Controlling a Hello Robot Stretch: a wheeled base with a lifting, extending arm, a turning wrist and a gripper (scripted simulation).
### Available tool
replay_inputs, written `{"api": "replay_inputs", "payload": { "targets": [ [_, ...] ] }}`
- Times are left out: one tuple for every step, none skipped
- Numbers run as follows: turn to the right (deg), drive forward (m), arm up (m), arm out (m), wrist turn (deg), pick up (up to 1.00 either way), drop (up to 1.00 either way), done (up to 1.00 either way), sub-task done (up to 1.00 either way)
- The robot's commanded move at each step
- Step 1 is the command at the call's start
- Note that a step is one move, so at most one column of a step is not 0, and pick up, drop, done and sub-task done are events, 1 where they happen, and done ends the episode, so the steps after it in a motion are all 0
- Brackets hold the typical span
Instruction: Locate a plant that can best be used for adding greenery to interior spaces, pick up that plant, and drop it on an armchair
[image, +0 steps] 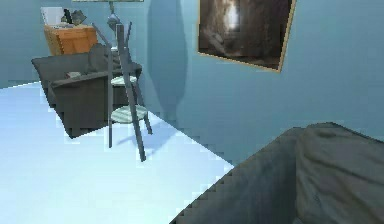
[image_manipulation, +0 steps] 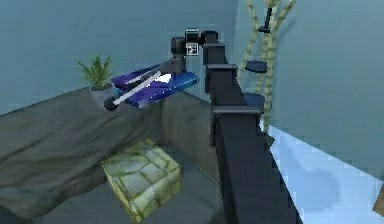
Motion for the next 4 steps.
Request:
{"api": "replay_inputs", "payload": {
  "targets": [
    [0.0, 0.00, -0.34, 0.00, 0.0, 0.00, 0.00, 0.00, 0.00],
    [0.0, 0.00, -0.32, 0.00, 0.0, 0.00, 0.00, 0.00, 0.00],
    [0.0, 0.00, 0.00, 0.00, 0.0, 0.00, 1.00, 0.00, 0.00],
    [0.0, 0.00, 0.10, 0.00, 0.0, 0.00, 0.00, 0.00, 0.00]
  ]
}}
